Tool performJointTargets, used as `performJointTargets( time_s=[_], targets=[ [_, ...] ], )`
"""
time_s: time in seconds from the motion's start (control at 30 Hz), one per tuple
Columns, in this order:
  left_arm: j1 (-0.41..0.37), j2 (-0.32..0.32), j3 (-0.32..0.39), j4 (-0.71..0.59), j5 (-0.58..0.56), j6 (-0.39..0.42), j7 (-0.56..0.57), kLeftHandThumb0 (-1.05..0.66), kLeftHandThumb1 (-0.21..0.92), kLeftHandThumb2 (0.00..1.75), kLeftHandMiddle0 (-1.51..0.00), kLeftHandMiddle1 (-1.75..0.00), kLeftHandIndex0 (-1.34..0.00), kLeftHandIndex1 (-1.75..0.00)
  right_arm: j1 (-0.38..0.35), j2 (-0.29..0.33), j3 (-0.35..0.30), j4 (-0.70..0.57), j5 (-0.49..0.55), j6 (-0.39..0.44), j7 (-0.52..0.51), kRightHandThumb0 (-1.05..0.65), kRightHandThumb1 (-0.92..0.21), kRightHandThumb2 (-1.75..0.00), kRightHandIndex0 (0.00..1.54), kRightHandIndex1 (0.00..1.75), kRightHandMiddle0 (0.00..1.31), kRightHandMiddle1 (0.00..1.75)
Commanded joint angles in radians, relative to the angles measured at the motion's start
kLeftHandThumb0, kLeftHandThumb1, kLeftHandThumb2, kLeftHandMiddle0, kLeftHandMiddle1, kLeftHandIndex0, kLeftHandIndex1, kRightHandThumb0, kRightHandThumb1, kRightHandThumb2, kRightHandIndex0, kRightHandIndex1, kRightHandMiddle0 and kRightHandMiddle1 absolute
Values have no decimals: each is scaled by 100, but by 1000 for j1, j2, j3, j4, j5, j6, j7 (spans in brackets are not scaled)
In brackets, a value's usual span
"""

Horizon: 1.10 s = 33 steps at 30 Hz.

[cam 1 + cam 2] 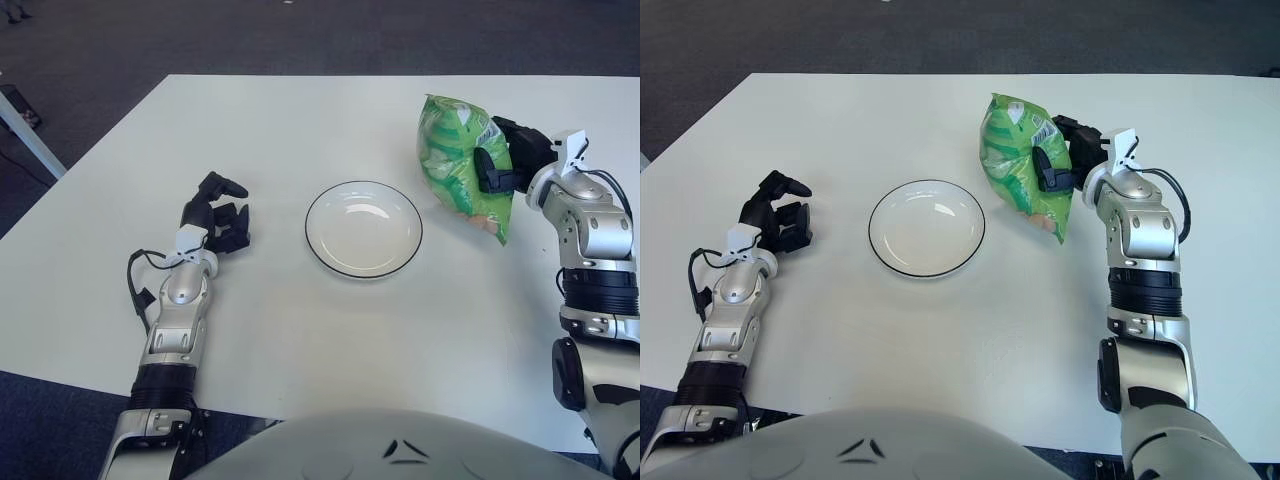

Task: Put the snack into the plate.

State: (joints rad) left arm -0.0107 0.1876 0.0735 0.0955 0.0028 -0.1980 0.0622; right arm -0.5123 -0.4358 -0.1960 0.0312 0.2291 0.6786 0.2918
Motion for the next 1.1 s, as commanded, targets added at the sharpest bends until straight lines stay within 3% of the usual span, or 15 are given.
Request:
performJointTargets(
  time_s=[0.0,0.47,0.67,1.07],
  targets=[
    [117,-75,-27,111,-6,5,-5,-42,52,106,-114,-175,-46,-175,-47,18,-40,-25,65,78,3,0,-12,-150,82,160,52,175],
    [114,-76,-29,109,-4,16,-3,-42,51,107,-115,-175,-46,-175,-168,48,-121,0,210,338,-31,0,-13,-151,80,164,52,175],
    [118,-74,-29,105,-3,21,-3,-42,52,107,-113,-175,-46,-175,-204,48,-121,19,225,368,-33,0,-12,-151,80,164,52,175],
    [118,-76,-33,97,6,31,5,-42,53,105,-113,-175,-45,-175,-268,130,-101,-98,258,500,-115,0,-11,-154,80,167,52,175]
  ],
)
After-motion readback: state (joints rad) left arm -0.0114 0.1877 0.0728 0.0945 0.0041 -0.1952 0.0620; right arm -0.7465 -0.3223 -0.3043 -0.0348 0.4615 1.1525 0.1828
